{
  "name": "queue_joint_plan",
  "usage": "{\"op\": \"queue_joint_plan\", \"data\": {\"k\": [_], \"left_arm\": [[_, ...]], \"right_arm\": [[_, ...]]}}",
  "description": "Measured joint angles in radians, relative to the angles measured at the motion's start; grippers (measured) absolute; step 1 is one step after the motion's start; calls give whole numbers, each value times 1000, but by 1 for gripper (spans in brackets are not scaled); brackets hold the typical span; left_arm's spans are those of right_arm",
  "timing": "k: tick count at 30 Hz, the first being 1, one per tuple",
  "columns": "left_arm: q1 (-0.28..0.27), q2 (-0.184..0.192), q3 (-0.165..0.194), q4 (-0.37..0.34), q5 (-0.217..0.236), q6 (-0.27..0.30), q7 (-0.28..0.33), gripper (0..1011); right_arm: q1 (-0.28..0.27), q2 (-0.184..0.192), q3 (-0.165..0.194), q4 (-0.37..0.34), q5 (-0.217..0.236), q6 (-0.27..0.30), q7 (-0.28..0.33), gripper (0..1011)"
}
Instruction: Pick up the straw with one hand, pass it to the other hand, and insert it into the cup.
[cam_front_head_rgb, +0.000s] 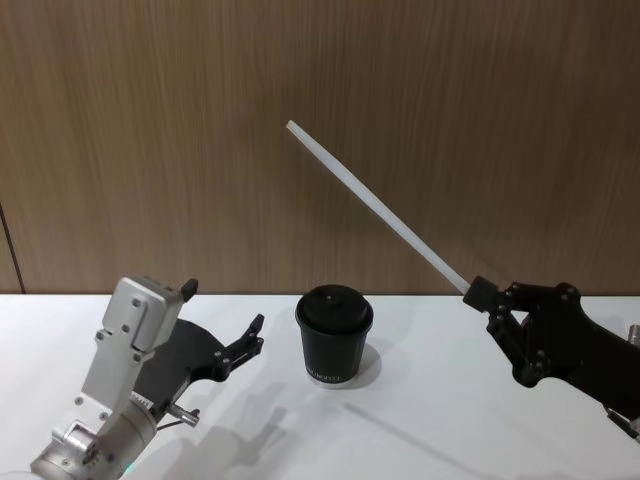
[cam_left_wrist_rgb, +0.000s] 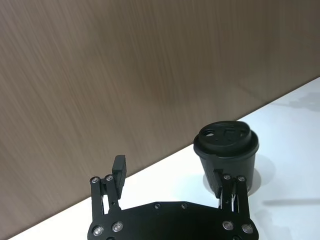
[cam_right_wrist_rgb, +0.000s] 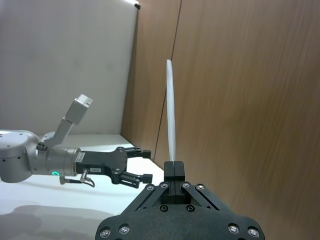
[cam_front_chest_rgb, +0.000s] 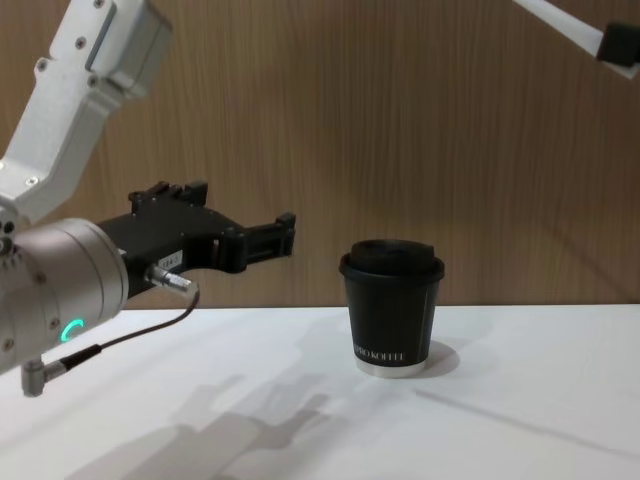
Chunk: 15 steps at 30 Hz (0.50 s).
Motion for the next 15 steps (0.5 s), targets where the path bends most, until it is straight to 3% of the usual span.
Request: {"op": "queue_joint_plan", "data": {"k": [5, 15], "left_arm": [[0, 9, -8, -14, -28, -1, -37, 1003], [2, 36, -44, -66, -135, 2, -156, 1003]], "right_arm": [[3, 2, -1, -7, 13, -3, 15, 0], [6, 3, -2, -12, 27, -5, 30, 0]]}}
